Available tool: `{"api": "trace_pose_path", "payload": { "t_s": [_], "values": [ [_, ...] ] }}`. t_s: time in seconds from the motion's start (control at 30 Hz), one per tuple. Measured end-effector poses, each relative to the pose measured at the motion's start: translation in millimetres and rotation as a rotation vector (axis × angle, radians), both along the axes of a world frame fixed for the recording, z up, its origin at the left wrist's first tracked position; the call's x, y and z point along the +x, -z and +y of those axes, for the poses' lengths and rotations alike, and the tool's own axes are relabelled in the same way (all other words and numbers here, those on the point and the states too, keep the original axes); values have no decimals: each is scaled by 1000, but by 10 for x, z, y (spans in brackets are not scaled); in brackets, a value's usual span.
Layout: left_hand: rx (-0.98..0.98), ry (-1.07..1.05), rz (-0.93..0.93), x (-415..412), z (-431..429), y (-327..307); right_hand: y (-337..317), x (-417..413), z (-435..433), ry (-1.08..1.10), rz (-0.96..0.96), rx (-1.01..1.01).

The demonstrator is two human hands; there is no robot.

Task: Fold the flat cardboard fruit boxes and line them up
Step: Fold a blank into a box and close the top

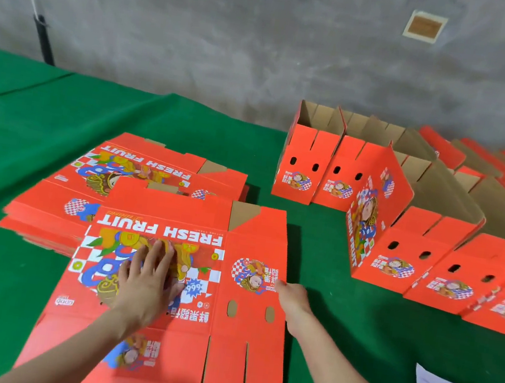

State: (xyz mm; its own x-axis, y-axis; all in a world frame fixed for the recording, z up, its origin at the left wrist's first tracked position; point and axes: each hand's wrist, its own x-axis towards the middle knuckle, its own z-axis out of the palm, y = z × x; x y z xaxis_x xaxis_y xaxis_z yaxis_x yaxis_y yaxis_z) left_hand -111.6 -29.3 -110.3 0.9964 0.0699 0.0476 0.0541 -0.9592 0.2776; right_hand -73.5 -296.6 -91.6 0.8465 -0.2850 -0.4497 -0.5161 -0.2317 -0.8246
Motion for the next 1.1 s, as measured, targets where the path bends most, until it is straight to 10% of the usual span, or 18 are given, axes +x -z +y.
{"api": "trace_pose_path", "payload": {
  "t_s": [0.3, 0.57, 0.8, 1.1],
  "values": [
    [-339, -335, -477, 154, 336, -532, -327, -173, -458, 395, -299, 107],
    [-1465, 54, -159, 215, 69, -1356, -748, -507, -1280, 412, -510, 81],
    [-1454, 272, -305, -8, -450, -1600, -1389, -742, -1347, 157, -1047, -680],
    [-1349, 345, -511, -269, -757, -1699, -1848, -822, -1265, -243, -693, -717]
  ]
}}
